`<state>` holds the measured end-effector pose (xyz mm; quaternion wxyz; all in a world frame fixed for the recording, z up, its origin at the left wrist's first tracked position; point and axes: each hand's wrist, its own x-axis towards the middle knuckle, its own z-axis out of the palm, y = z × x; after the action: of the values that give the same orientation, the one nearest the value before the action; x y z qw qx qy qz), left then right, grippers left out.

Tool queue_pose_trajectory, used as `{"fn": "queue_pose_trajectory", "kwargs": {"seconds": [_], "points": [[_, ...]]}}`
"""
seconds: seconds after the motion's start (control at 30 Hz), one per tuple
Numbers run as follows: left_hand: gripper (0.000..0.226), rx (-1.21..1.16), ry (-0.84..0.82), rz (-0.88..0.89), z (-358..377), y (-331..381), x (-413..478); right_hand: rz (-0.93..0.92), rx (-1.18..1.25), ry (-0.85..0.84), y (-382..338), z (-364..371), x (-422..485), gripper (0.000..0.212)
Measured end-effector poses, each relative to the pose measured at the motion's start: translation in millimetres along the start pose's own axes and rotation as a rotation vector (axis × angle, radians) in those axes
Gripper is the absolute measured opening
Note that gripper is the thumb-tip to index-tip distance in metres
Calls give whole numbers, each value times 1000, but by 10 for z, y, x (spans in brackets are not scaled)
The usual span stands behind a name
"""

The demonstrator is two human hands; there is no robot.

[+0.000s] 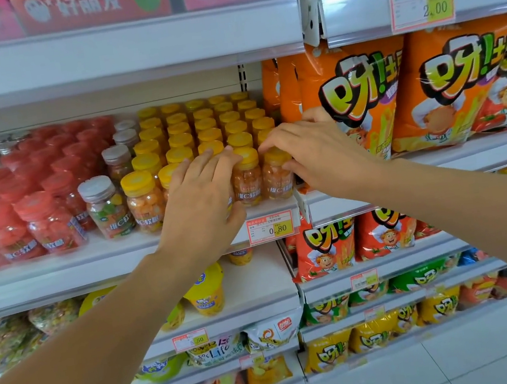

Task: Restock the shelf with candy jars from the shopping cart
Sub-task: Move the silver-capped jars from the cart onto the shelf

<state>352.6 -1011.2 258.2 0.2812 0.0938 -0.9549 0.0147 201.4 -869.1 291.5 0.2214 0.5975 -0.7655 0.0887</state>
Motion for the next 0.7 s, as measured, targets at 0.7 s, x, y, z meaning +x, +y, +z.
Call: {"fn": "queue_pose_trajectory", "kwargs": {"seconds": [0.7], "points": [[49, 20, 156, -42, -331, -305, -313, -5, 181, 141, -302, -46, 171, 19]]}}
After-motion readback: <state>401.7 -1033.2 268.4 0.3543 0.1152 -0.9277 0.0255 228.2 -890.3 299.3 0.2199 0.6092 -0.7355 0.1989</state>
